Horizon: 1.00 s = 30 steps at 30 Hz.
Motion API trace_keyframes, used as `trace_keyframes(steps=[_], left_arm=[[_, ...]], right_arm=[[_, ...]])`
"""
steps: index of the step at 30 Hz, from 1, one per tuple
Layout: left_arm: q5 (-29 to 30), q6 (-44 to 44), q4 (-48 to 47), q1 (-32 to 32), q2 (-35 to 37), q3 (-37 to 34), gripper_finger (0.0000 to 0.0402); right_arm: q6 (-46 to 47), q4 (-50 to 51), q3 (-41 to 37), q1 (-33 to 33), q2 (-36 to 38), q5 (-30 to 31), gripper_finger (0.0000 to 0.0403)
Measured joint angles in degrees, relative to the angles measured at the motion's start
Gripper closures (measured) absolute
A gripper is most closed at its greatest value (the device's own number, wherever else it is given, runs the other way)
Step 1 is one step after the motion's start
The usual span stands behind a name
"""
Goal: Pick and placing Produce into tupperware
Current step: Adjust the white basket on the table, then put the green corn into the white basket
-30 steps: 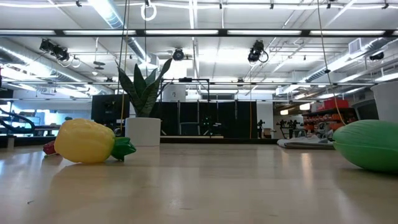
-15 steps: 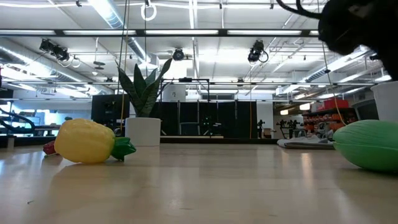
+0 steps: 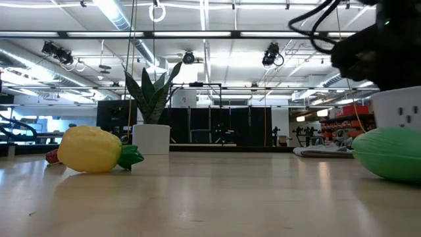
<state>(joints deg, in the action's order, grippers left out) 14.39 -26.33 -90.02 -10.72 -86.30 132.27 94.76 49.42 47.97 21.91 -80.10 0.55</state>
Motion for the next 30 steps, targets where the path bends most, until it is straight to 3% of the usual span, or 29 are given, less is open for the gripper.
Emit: trace_keyframes(steps=[17,20,30], left_arm=[[0.0,0.12,0.01,0.0,0.0,0.0,0.0351],[0.0,0.13,0.0,0.0,0.0,0.0,0.0348],[0.0,0.12,0.01,0.0,0.0,0.0,0.0355]], right_arm=[[-21.47,-28.23,2.7,-19.55,-10.28,1.17,0.0401],[-25.37,-33.08,5.99,-21.63,-12.39,1.19,0.0401],[-36.05,-32.62,24.24,-23.66,-19.74,-0.41,0.0401]])
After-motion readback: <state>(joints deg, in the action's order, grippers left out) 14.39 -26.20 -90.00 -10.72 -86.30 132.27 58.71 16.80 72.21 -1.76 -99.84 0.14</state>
